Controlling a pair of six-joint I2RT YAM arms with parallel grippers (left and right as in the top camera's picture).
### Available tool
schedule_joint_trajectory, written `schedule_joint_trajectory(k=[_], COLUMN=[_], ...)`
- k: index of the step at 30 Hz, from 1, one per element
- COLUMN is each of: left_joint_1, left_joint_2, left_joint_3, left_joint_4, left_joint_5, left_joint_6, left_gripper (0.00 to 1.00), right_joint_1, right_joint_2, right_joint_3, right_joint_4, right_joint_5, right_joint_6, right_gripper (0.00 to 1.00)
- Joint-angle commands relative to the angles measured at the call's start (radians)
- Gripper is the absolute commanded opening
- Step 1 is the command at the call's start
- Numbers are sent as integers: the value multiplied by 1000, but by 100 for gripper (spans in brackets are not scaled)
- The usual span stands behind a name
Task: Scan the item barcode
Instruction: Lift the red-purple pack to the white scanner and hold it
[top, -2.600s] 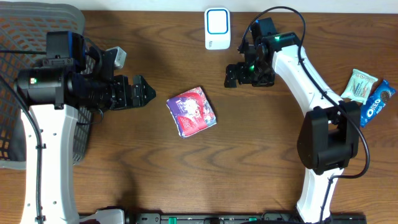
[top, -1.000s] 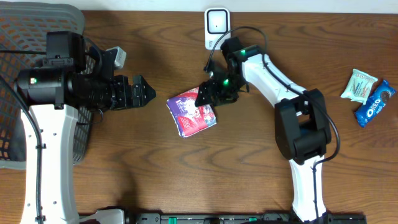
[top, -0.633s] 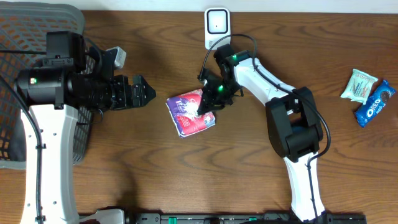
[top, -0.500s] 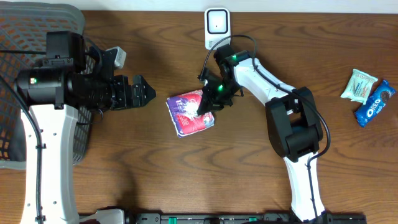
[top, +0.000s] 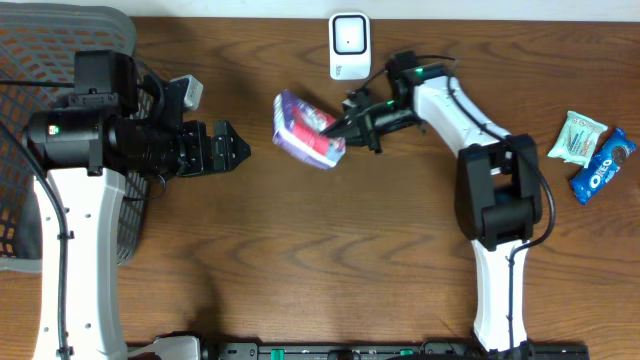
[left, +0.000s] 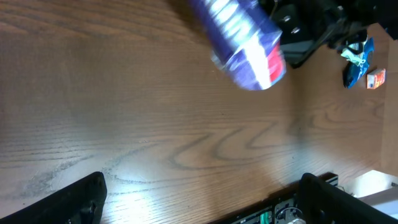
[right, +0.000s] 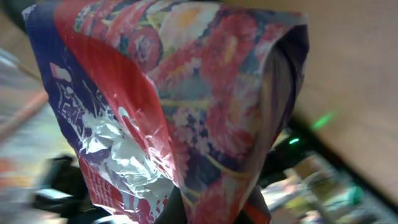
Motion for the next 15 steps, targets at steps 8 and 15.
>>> schedule_joint_trajectory(k=[8,15], left_joint_1=[-2,-2], left_joint_2=[3,3], left_joint_3=[-6,-6], left_joint_4=[-3,-3], left_joint_5=[-9,-9], left_joint_6=[10,10], left_gripper=[98,98], right_joint_1=[-23,-15], right_joint_2=[-16,-16], right_joint_3=[19,18], right_joint_4=[-46,-48], right_joint_5=[-138,-138], right_joint_6=[118,37], right_gripper=[2,1])
